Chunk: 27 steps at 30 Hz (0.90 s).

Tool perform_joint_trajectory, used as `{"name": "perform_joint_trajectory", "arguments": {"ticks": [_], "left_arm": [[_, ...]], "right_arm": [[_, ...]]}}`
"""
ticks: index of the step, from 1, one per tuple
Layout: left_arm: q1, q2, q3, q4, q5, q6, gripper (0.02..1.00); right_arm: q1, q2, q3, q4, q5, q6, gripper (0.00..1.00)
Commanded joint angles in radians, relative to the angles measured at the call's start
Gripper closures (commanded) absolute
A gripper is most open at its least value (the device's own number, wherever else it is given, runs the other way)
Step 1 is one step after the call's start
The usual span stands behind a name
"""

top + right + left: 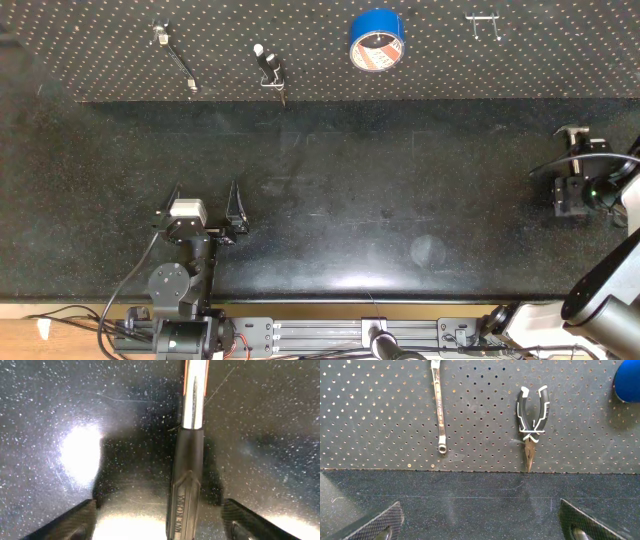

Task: Place Tools Onto Pegboard

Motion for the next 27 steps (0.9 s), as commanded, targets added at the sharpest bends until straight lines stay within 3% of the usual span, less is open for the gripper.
{"name": "perform_joint_trajectory", "arguments": {"ticks": [1,3,7,14,20,25,27], "left_arm": [[0.002,-0.01,-0.002,-0.008,0.007,0.017,0.023],[0.002,-0.01,-0.002,-0.008,0.007,0.017,0.023],[0.002,-0.01,-0.002,-0.008,0.007,0.017,0.023],[0.002,-0.01,-0.002,-0.008,0.007,0.017,0.023],[0.002,-0.01,-0.002,-0.008,0.007,0.017,0.023],[0.002,-0.01,-0.002,-0.008,0.007,0.017,0.023],[0.002,-0.01,-0.002,-0.008,0.007,0.017,0.023]], "right_arm": [[-0.005,0.021,-0.003,0.0,-0.006,-0.018,0.498],[-0.005,0.026,-0.003,0.0,-0.006,-0.023,0.744],[-0.005,0.026,-0.003,0.001,-0.006,-0.026,0.886],[-0.005,0.02,-0.003,0.001,-0.016,-0.025,0.923],[-0.005,-0.122,-0.003,0.055,-0.213,0.032,0.928],[0.021,-0.365,-0.004,0.068,-0.221,0.096,0.928],[0.09,-0.463,-0.004,0.074,-0.228,0.154,0.928]]}}
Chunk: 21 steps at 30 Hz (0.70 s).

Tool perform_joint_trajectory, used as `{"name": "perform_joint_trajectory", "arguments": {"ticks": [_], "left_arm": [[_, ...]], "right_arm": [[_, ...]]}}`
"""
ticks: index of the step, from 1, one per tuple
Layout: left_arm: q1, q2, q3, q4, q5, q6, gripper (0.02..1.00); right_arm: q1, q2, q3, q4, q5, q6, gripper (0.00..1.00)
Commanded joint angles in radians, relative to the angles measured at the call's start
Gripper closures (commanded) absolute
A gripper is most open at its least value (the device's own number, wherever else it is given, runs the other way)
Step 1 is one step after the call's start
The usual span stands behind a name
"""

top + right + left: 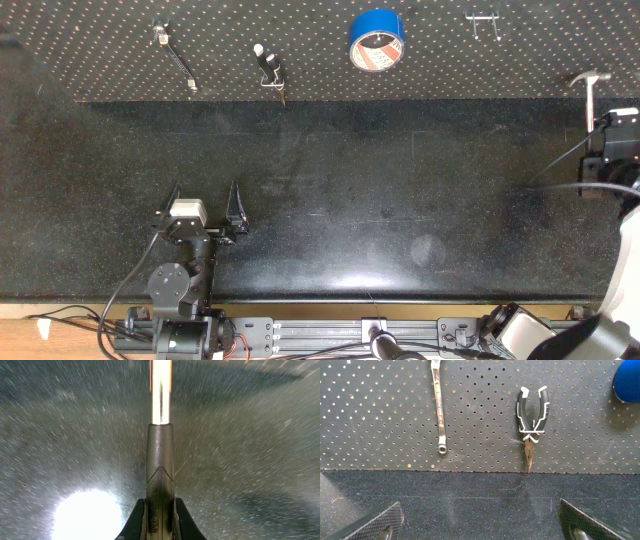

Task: Place Tools Onto Pegboard

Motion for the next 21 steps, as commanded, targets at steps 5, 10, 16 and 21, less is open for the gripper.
{"name": "perform_joint_trajectory", "arguments": {"ticks": [5,10,16,21], "left_arm": [[0.002,-0.008,-0.002,-0.008,0.007,0.017,0.023],[0.002,-0.008,-0.002,-0.008,0.007,0.017,0.023],[0.002,-0.008,-0.002,-0.008,0.007,0.017,0.023],[0.002,-0.008,-0.002,-0.008,0.007,0.017,0.023]], "right_arm": [[0.275,-0.248,0.0,0.1,-0.039,0.242,0.928],[0.423,-0.253,0.0,0.22,-0.039,0.299,0.928],[0.515,-0.175,0.0,0.286,-0.039,0.317,0.925],[0.535,-0.079,0.0,0.286,-0.039,0.316,0.928]]}}
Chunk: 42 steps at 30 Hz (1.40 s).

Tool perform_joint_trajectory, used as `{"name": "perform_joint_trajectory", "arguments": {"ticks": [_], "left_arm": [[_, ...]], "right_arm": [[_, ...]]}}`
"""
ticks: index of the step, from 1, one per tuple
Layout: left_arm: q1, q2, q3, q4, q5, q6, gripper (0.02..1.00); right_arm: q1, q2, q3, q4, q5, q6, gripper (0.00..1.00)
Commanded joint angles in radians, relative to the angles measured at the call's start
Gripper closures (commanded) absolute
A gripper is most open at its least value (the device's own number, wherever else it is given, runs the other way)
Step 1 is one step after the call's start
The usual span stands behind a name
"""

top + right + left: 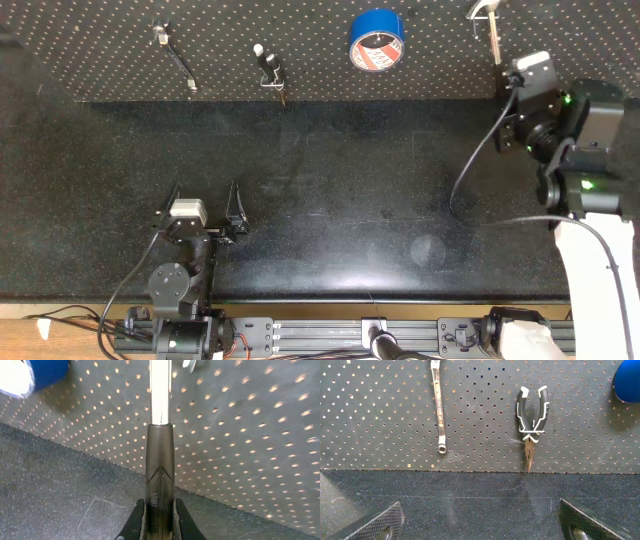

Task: Place Tools Onto Pegboard

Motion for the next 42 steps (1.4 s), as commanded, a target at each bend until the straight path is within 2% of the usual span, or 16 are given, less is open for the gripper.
{"name": "perform_joint_trajectory", "arguments": {"ticks": [1,8,9,10,12,13,14,18,21,22,24,27,30,35,39,42], "left_arm": [[0.002,-0.008,-0.002,-0.008,0.007,0.017,0.023],[0.002,-0.008,-0.002,-0.008,0.007,0.017,0.023],[0.002,-0.008,-0.002,-0.008,0.007,0.017,0.023],[0.002,-0.008,-0.002,-0.008,0.007,0.017,0.023],[0.002,-0.008,-0.002,-0.008,0.007,0.017,0.023],[0.002,-0.008,-0.002,-0.008,0.007,0.017,0.023],[0.002,-0.008,-0.002,-0.008,0.007,0.017,0.023],[0.002,-0.008,-0.002,-0.008,0.007,0.017,0.023],[0.002,-0.008,-0.002,-0.008,0.007,0.017,0.023],[0.002,-0.008,-0.002,-0.008,0.007,0.017,0.023],[0.002,-0.008,-0.002,-0.008,0.007,0.017,0.023],[0.002,-0.008,-0.002,-0.008,0.007,0.017,0.023],[0.002,-0.008,-0.002,-0.008,0.007,0.017,0.023],[0.002,-0.008,-0.002,-0.008,0.007,0.017,0.023],[0.002,-0.008,-0.002,-0.008,0.007,0.017,0.023],[0.002,-0.008,-0.002,-0.008,0.007,0.017,0.023]], "right_arm": [[0.011,0.056,0.002,0.01,-0.01,0.015,0.925],[0.011,0.129,0.002,0.008,-0.01,0.014,0.923],[0.011,0.132,0.002,0.008,-0.01,0.014,0.599],[0.011,0.129,0.002,0.009,-0.009,0.014,0.45],[0.011,0.121,0.002,0.008,-0.002,0.014,0.275],[0.011,0.116,0.002,0.006,-0.002,0.014,0.073],[0.011,0.101,-0.001,-0.002,-0.003,0.015,0.003],[0.055,-0.046,-0.058,-0.029,-0.002,0.014,0.001],[0.079,-0.211,-0.219,0.022,0.001,0.014,0.001],[0.081,-0.258,-0.266,0.041,-0.003,0.042,0.001],[0.092,-0.401,-0.389,0.153,-0.002,0.234,0.001],[0.103,-0.578,-0.56,0.34,0.002,0.313,0.001],[0.103,-0.747,-0.727,0.463,0.051,0.431,0.001],[0.125,-0.966,-0.912,0.503,0.142,0.449,0.001],[0.125,-1.035,-0.936,0.484,0.203,0.456,0.001],[0.125,-1.086,-0.936,0.366,0.239,0.456,0.003]]}}
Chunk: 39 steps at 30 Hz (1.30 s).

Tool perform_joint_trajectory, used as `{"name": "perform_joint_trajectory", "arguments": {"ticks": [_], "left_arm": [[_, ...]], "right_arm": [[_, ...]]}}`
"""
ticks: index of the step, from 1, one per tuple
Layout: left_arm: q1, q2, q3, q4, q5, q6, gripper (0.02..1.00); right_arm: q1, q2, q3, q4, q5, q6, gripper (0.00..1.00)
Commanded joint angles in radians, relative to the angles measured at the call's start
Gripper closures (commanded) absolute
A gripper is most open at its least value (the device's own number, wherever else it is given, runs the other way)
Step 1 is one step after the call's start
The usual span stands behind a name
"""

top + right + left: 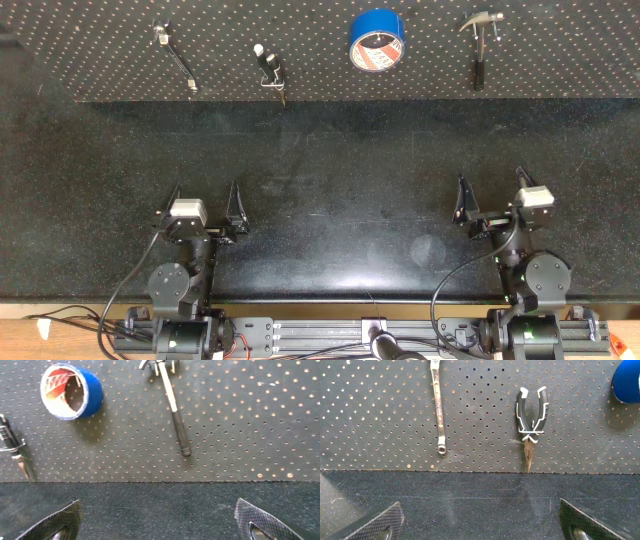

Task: Place Tools Onto Pegboard

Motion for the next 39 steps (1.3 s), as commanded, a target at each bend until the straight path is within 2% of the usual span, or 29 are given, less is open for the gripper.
{"name": "perform_joint_trajectory", "arguments": {"ticks": [1,7,12,39], "left_arm": [[0.002,-0.008,-0.002,-0.008,0.004,0.017,0.023],[0.002,-0.008,-0.002,-0.008,0.004,0.017,0.023],[0.002,-0.008,-0.002,-0.008,0.004,0.017,0.023],[0.002,-0.008,-0.002,-0.008,0.004,0.017,0.023]], "right_arm": [[0.006,-0.085,-0.005,-0.166,0.061,0.021,0.003],[0.006,-0.123,-0.005,-0.183,0.076,-0.061,0.001],[0.005,-0.163,-0.005,-0.185,0.077,-0.185,0.003],[0.005,-0.162,-0.005,-0.183,0.084,-0.186,0.003]]}}
